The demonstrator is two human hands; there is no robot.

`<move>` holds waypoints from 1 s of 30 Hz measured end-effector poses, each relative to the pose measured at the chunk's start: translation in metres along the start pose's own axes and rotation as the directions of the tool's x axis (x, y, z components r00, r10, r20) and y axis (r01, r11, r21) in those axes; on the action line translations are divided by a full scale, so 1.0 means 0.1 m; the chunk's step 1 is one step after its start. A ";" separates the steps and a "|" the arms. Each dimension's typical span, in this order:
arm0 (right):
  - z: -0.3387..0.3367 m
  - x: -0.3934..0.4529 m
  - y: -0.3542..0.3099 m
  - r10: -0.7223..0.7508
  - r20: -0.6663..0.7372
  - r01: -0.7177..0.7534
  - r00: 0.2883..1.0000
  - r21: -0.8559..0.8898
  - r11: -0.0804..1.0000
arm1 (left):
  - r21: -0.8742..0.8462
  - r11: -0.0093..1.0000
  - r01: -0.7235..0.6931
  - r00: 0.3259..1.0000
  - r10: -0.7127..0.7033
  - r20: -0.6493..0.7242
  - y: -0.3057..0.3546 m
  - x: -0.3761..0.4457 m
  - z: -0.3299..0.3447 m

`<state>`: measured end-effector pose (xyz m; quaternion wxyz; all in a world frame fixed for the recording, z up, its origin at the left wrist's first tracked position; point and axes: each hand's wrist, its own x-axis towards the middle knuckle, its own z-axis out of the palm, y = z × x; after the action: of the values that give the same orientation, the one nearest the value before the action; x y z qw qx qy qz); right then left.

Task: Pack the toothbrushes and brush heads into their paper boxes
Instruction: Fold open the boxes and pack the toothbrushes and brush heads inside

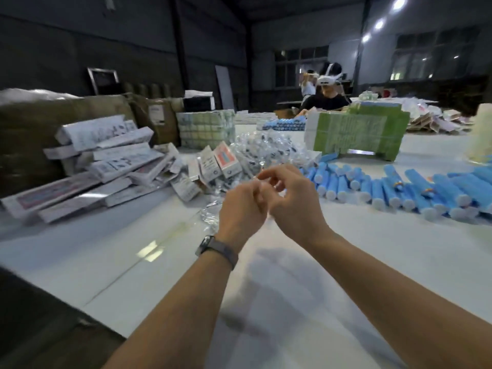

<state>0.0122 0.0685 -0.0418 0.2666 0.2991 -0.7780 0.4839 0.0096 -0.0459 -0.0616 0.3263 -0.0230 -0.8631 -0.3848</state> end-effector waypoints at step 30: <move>-0.03 0.00 0.04 0.141 0.117 -0.159 0.983 0.164 0.974 | 0.730 0.680 0.067 0.945 0.193 -0.266 -0.03 0.29 -1.04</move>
<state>0.0094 0.0726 -0.0430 0.1613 0.2865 -0.7665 0.5517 0.0429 -0.1247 0.0042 0.4573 0.1419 -0.8779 0.0047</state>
